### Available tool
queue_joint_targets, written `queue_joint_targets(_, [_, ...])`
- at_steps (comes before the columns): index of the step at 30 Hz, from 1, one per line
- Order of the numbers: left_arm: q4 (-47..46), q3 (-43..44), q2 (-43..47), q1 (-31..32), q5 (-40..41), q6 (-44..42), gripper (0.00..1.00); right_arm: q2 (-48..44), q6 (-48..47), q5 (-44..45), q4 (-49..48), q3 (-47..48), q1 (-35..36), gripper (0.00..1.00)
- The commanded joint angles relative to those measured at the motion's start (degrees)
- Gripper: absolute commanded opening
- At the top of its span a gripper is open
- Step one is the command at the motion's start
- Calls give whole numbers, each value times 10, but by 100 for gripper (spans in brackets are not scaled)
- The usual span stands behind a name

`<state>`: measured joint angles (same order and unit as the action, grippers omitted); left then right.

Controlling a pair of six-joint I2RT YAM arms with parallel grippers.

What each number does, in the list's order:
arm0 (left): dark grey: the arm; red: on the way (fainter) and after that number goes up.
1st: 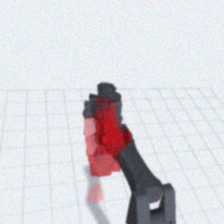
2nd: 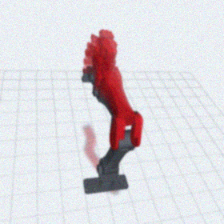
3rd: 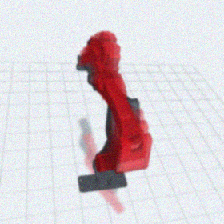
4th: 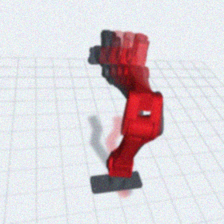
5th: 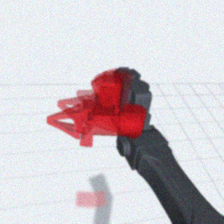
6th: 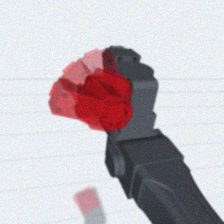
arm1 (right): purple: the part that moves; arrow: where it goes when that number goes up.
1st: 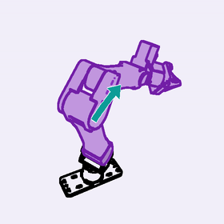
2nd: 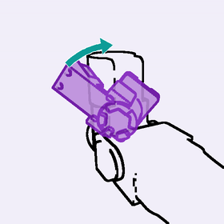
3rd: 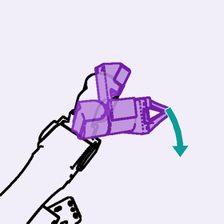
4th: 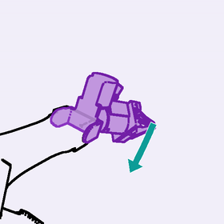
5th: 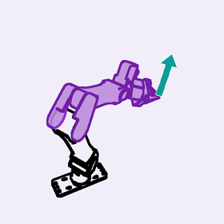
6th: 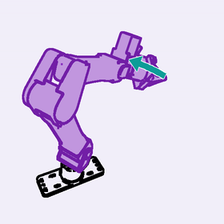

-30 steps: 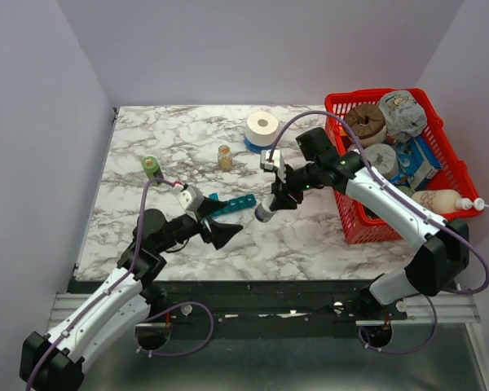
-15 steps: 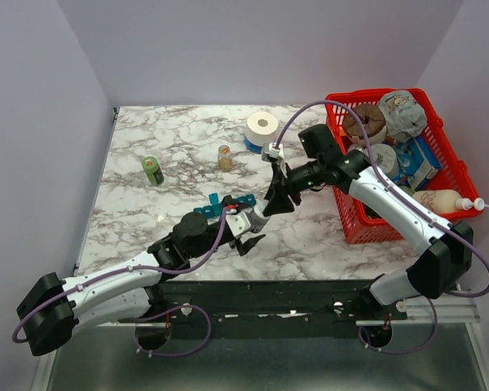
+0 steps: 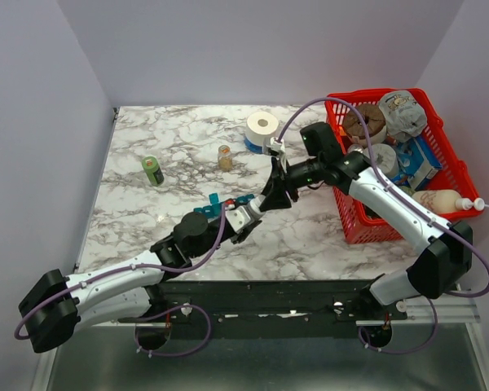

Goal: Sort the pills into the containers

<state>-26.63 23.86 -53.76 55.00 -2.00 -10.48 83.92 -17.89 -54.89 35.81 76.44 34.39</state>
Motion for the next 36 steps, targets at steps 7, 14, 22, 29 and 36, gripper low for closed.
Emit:
queue_joint_targets(7, [16,5,15,-7,-2,46,4,-20,54,-75,-43,-31,2,15])
queue_joint_targets(14, [26,-9,73,-87,-246,102,0,-17,-512,-214,249,3,7,17])
queue_joint_targets(22, [135,44,39,-97,-315,91,0,-10,-474,-133,183,18,20,38])
queue_joint_targets(29, [152,52,45,-97,-250,71,0,-26,-178,-65,122,51,16,90])
queue_joint_targets(36, [140,55,47,-91,-159,69,0,-7,84,46,38,23,15,94])
